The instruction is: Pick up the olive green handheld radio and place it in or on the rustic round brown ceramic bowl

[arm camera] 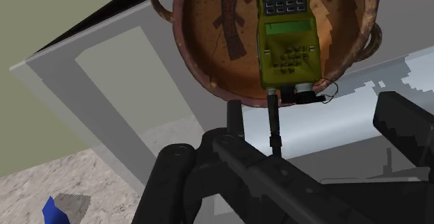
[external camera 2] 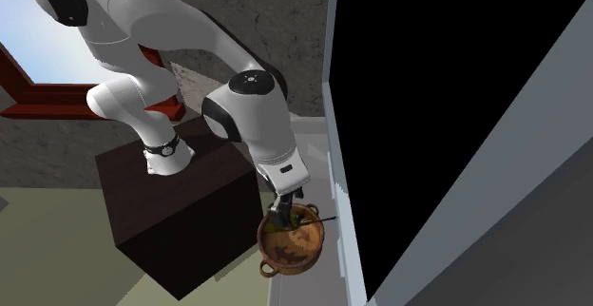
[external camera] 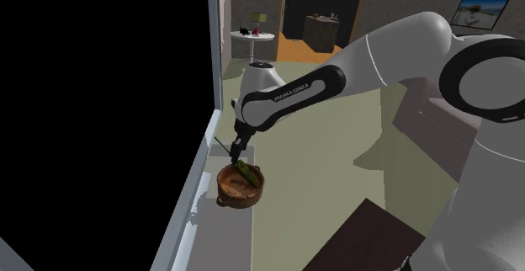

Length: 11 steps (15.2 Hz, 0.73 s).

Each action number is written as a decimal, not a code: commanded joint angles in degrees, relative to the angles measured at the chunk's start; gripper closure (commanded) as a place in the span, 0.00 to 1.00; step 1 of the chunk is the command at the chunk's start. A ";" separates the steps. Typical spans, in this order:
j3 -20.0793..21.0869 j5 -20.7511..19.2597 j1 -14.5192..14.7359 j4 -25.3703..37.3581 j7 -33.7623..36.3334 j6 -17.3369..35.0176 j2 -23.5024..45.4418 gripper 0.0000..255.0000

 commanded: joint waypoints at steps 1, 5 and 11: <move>0.00 0.00 0.00 0.00 0.00 0.00 0.00 0.00; 0.00 0.44 -0.29 0.67 -0.30 -3.22 -2.56 0.00; -0.05 0.78 -0.51 1.53 -0.54 -6.18 -4.67 0.00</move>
